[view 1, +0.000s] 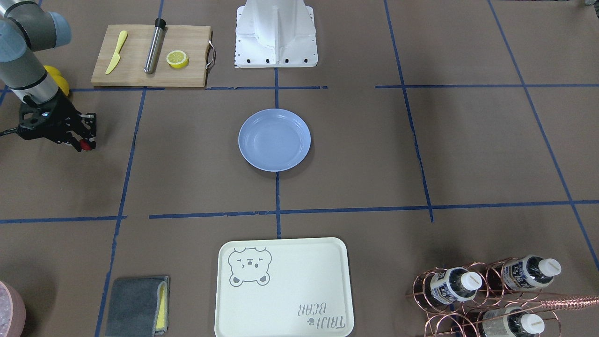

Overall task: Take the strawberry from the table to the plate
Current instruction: 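Carry the strawberry with the right gripper over the light blue plate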

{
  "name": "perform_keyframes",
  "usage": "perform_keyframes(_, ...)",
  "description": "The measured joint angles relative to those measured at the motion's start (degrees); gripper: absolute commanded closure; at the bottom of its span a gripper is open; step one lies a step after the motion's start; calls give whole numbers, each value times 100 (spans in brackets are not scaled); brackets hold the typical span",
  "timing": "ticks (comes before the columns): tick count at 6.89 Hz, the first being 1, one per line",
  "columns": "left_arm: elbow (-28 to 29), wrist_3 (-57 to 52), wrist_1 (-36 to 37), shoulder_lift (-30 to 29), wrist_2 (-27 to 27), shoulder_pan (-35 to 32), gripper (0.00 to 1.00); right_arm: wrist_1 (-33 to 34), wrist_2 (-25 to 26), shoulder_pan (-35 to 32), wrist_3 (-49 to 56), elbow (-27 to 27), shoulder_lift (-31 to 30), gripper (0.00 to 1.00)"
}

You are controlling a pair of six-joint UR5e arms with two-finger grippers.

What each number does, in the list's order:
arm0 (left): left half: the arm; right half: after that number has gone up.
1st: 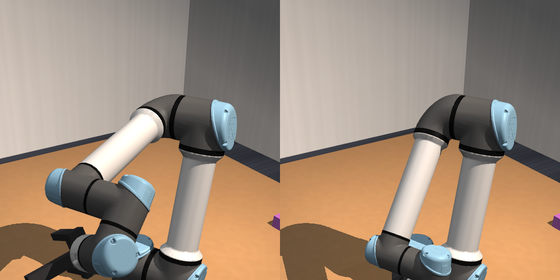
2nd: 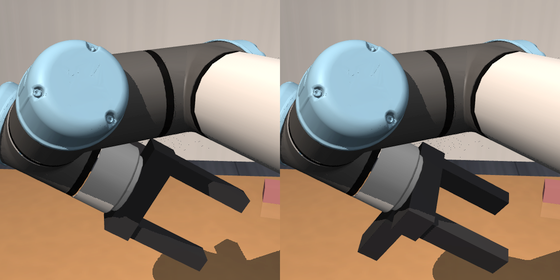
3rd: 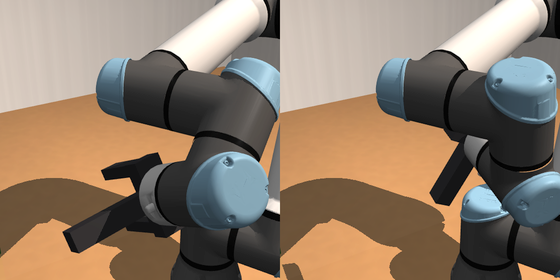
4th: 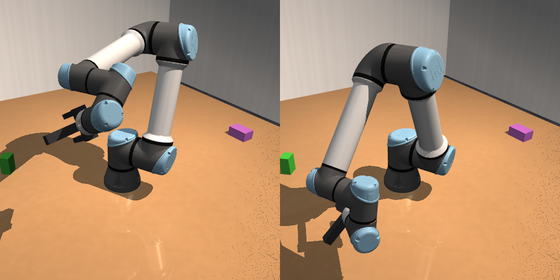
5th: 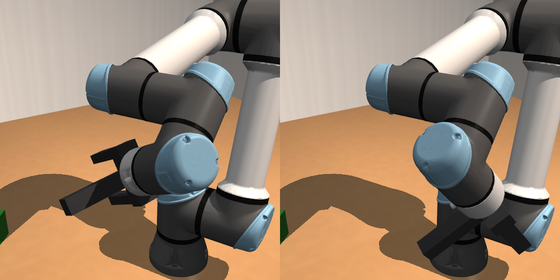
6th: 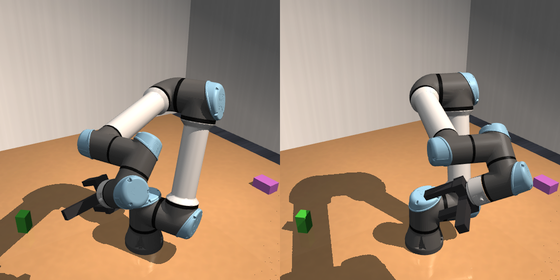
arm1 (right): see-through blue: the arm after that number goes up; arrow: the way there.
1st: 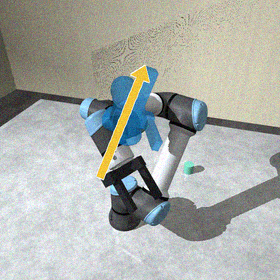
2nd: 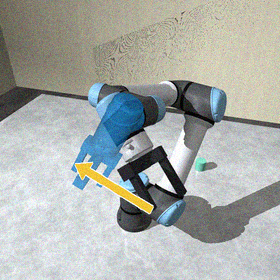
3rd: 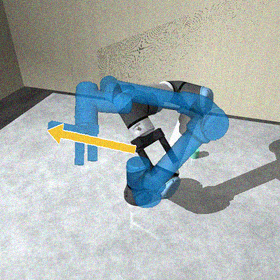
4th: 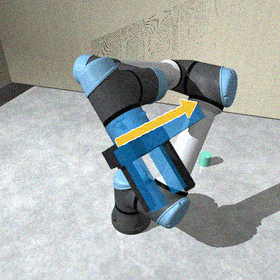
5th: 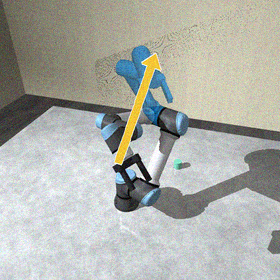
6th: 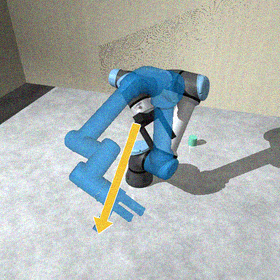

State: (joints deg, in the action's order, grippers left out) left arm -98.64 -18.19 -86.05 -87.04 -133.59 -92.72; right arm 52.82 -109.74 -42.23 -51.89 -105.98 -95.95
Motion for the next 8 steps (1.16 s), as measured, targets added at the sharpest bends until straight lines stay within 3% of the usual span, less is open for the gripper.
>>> perform_keyframes(2,2,0,0,-5,-2,0,0,1573,5,178,-648,-303,1444,100)
perform_keyframes(4,2,0,0,-20,-8,6,0,3166,232,684,-1343,-255,2992,100)
perform_keyframes(6,2,0,0,-41,-9,8,0,3741,752,1184,-2028,589,4313,100)
perform_keyframes(8,2,0,0,-48,-9,9,0,3789,1181,1589,-2465,1648,5137,100)
